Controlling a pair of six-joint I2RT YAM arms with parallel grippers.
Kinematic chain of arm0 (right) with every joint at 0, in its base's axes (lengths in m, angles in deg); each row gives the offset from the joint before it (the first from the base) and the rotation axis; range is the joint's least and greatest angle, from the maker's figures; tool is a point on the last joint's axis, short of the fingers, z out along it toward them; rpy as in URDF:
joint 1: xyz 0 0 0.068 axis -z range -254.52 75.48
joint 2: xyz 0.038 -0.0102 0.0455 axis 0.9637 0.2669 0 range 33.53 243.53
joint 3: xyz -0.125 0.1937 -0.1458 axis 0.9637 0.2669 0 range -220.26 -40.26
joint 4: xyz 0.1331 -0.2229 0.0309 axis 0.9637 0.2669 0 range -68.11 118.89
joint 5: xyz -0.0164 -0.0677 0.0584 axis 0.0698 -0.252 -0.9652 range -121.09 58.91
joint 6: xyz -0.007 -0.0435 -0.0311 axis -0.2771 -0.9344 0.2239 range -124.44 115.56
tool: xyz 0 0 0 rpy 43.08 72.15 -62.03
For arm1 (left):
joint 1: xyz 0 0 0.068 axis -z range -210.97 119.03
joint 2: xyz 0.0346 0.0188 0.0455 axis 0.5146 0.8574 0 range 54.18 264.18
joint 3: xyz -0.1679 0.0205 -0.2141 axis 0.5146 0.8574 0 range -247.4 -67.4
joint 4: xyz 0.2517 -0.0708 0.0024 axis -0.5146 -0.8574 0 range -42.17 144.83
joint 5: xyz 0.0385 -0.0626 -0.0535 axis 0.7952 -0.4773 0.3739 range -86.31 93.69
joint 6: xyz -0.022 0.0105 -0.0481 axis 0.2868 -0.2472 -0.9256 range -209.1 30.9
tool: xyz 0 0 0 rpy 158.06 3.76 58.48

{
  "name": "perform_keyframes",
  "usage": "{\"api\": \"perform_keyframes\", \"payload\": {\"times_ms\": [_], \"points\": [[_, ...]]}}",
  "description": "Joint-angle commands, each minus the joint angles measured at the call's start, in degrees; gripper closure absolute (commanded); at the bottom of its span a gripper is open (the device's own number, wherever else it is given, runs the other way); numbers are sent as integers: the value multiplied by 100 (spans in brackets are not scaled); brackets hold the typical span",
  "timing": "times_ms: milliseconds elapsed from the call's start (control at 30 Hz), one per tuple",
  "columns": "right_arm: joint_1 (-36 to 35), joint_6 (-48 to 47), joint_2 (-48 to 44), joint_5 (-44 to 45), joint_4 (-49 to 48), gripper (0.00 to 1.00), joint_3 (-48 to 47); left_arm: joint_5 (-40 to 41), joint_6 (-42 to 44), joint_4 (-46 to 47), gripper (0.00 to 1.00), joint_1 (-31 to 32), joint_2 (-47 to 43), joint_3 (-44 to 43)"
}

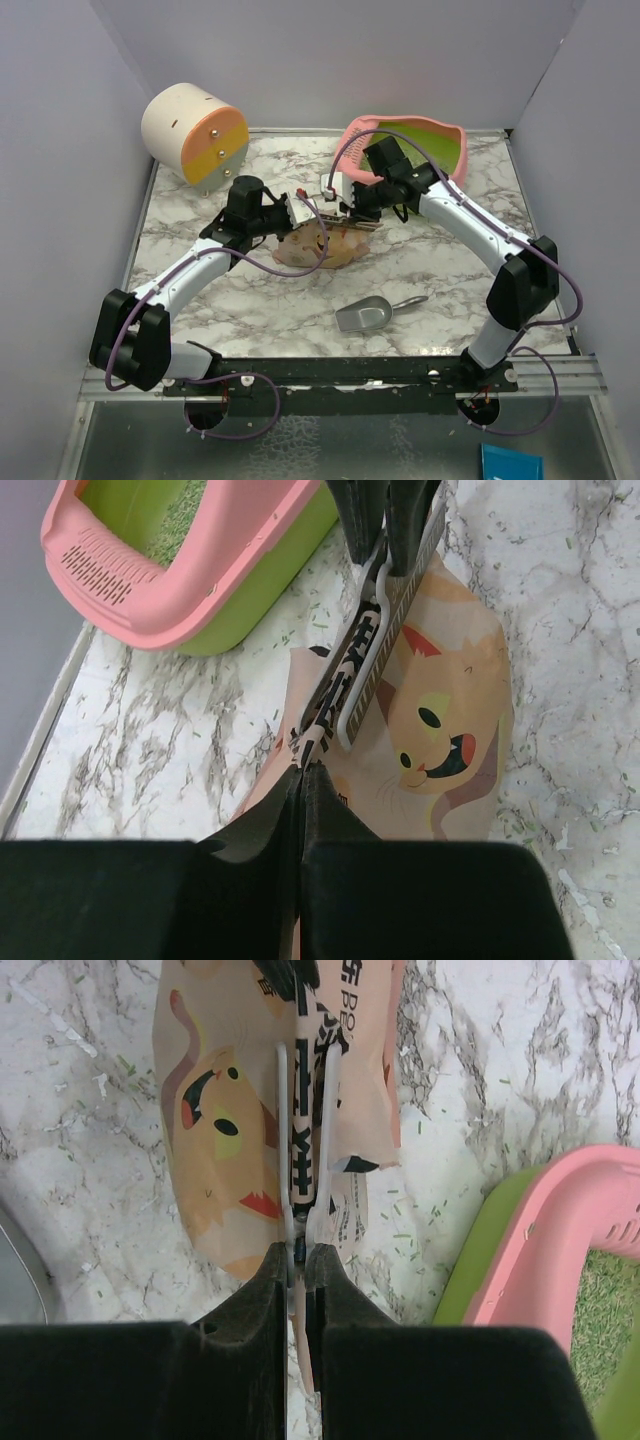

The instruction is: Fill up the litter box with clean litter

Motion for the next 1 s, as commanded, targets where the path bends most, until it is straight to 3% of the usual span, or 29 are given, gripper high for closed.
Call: {"api": "perform_keyframes", "payload": {"times_ms": [0, 267, 400, 500, 600, 667, 833, 900, 967], "points": [[-273, -58, 206, -201, 120, 99, -23, -695, -223, 1224, 100, 47, -225, -145], [-308, 486, 366, 37, -409, 98, 176, -664, -328, 1273, 100, 60, -301, -72], [-309, 678, 391, 293, -624, 84, 237, -582, -451, 1274, 100, 62, -328, -44], [-302, 900, 259, 467, -873, 73, 312, -399, -546, 1277, 87, 60, -355, -53], [-309, 1170, -30, 782, -1237, 68, 492, -52, -736, 1252, 69, 65, -381, -105], [-309, 1404, -283, 1032, -1499, 66, 602, 162, -919, 1205, 63, 62, -396, -176], [-241, 2523, -1016, 2152, -2403, 60, 825, 1425, -2359, 1005, 57, 60, -225, -725], [113, 3311, -1213, 2422, -2528, 52, 700, 2310, -3030, 227, 57, 48, 49, -1430], [952, 4278, -1348, 1881, -2467, 51, 507, 2974, -3451, -757, 57, -45, 429, -2281]]}}
